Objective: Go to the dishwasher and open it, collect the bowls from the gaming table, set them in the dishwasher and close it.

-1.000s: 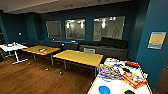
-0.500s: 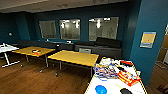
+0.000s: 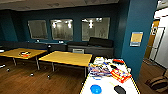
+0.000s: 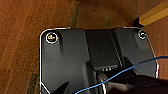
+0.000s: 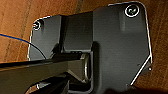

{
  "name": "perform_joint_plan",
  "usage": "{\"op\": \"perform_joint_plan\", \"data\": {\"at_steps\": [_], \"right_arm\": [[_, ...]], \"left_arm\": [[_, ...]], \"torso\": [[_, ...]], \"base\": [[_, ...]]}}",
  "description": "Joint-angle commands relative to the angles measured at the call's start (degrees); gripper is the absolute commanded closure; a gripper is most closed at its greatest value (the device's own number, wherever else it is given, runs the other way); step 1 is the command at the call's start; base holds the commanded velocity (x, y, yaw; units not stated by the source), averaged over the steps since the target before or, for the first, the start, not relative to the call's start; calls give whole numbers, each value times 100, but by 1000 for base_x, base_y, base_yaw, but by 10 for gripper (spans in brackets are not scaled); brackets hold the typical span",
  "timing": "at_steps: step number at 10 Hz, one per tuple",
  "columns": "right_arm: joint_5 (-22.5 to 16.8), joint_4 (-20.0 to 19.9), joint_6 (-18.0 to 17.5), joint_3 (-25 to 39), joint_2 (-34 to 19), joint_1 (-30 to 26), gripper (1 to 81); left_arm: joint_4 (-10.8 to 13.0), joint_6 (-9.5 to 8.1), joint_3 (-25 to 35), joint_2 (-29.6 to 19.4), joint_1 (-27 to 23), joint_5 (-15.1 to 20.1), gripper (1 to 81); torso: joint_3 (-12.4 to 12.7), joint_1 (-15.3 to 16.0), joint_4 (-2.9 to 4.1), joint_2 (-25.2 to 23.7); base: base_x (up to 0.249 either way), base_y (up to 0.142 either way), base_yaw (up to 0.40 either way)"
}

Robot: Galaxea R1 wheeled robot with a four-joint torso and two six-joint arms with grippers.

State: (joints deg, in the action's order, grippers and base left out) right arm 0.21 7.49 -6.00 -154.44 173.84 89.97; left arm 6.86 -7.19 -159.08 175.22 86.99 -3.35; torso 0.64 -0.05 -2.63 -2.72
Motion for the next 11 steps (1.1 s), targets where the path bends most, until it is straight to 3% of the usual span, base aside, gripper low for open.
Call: {"op": "perform_joint_plan", "data": {"at_steps": [1,9,11], "right_arm": [[-284,-1,2,39,-4,-325,10],[-276,-37,2,56,-4,-342,10],[-276,-37,2,56,-4,-343,10]], "left_arm": [[43,42,-1,-12,-327,265,10],[43,42,-1,-12,-327,265,10],[43,43,17,-21,-327,265,10]], "torso": [[0,5,0,0],[0,5,0,0],[0,5,0,0]], "base": [[0,0,-208],[0,0,-201],[87,-42,0]]}}
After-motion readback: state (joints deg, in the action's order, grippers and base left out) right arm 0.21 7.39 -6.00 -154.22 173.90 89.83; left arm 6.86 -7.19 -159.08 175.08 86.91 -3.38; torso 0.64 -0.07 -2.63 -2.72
